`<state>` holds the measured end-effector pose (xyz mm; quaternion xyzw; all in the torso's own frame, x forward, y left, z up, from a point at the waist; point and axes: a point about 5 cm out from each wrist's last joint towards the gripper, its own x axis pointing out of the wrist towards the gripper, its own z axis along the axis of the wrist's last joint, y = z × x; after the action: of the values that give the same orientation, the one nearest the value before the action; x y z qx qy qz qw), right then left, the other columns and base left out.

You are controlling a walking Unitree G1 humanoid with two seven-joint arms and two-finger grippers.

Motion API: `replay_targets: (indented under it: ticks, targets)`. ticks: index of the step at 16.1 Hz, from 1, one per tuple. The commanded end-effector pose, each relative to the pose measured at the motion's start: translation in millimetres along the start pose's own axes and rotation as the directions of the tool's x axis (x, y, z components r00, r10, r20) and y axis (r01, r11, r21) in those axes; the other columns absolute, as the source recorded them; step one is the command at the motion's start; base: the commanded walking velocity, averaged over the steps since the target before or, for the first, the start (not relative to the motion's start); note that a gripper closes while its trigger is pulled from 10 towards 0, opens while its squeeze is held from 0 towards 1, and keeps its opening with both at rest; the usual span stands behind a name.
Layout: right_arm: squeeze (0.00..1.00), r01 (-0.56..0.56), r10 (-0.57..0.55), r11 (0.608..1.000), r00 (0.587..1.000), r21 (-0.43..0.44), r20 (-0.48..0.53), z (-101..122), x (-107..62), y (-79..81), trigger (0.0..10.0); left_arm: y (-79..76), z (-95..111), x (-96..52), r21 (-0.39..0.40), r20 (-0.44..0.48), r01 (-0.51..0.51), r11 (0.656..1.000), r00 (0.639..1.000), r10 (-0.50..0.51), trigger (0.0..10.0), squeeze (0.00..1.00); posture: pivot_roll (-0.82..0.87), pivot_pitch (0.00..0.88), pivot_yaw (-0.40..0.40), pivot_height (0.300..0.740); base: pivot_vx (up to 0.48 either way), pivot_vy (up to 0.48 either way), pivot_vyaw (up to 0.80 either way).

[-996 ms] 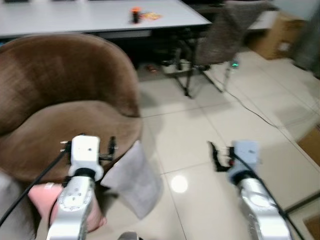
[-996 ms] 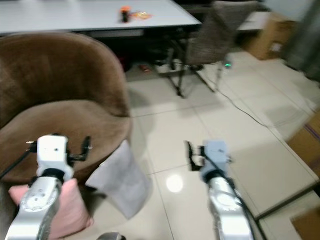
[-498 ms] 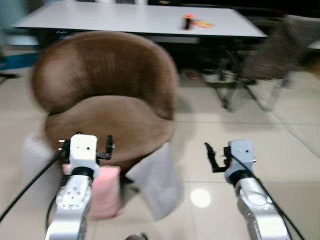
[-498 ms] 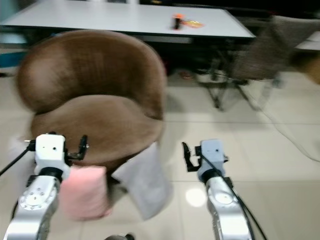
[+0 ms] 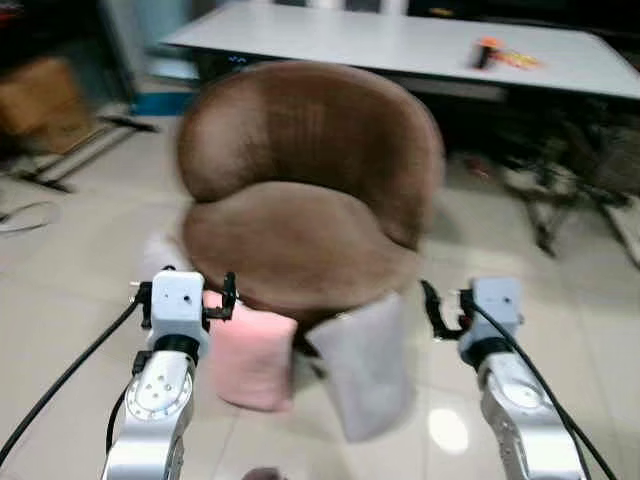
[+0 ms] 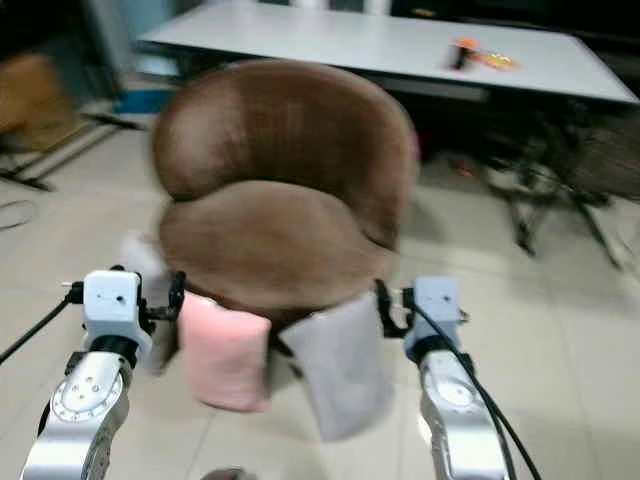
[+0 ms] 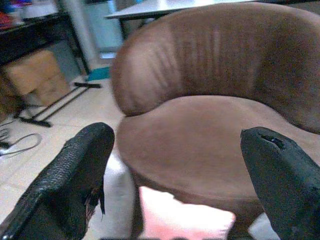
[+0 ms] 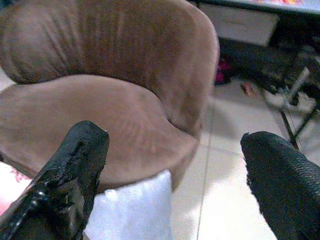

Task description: Move the pillow to the sofa from floor

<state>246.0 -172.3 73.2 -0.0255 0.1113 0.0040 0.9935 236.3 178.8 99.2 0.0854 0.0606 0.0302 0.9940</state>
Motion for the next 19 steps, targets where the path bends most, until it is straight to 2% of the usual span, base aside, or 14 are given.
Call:
replay_targets:
  ticks: [1, 6, 7, 8, 19]
  targets:
    - [1.00, -0.001, 0.001, 1.000, 1.000, -0.010, 0.010, 2.1, 1.9, 3.3, 10.0, 1.6, 2.2, 2.4, 0.014, 0.006, -0.001, 1.000, 1.000, 0.001, 10.0, 0.00, 0.02, 0.000, -0.036, 0.740, 0.000, 0.000, 0.00]
    - [1.00, 0.011, -0.011, 1.000, 1.000, -0.014, 0.025, 3.7, 2.3, 1.7, 10.0, -0.2, 3.4, 2.7, -0.015, 0.018, 0.022, 1.000, 1.000, -0.022, 10.0, 0.00, 0.01, 0.000, -0.034, 0.740, 0.177, 0.000, 0.00]
    - [0.97, 0.012, -0.012, 1.000, 1.000, -0.015, 0.026, 3.4, 2.1, 1.2, 10.0, -0.4, 3.6, 2.8, -0.017, 0.019, 0.024, 1.000, 1.000, -0.024, 10.0, 0.00, 0.01, 0.000, -0.034, 0.740, 0.364, 0.000, 0.00]
    - [0.00, 0.013, -0.012, 1.000, 0.999, -0.027, 0.030, 3.5, 2.5, 0.6, 10.0, -0.9, 4.0, 3.3, -0.022, 0.023, 0.027, 0.999, 0.999, -0.027, 10.0, 0.00, 0.01, 0.000, -0.033, 0.740, 0.390, 0.000, 0.00]
    - [0.00, 0.043, -0.042, 0.998, 0.999, -0.045, 0.024, 1.3, 6.8, -2.1, 10.0, 0.7, 4.7, 4.7, -0.023, 0.029, 0.022, 0.999, 0.999, -0.021, 10.0, 0.00, 0.02, 0.000, -0.038, 0.740, 0.391, 0.000, 0.00]
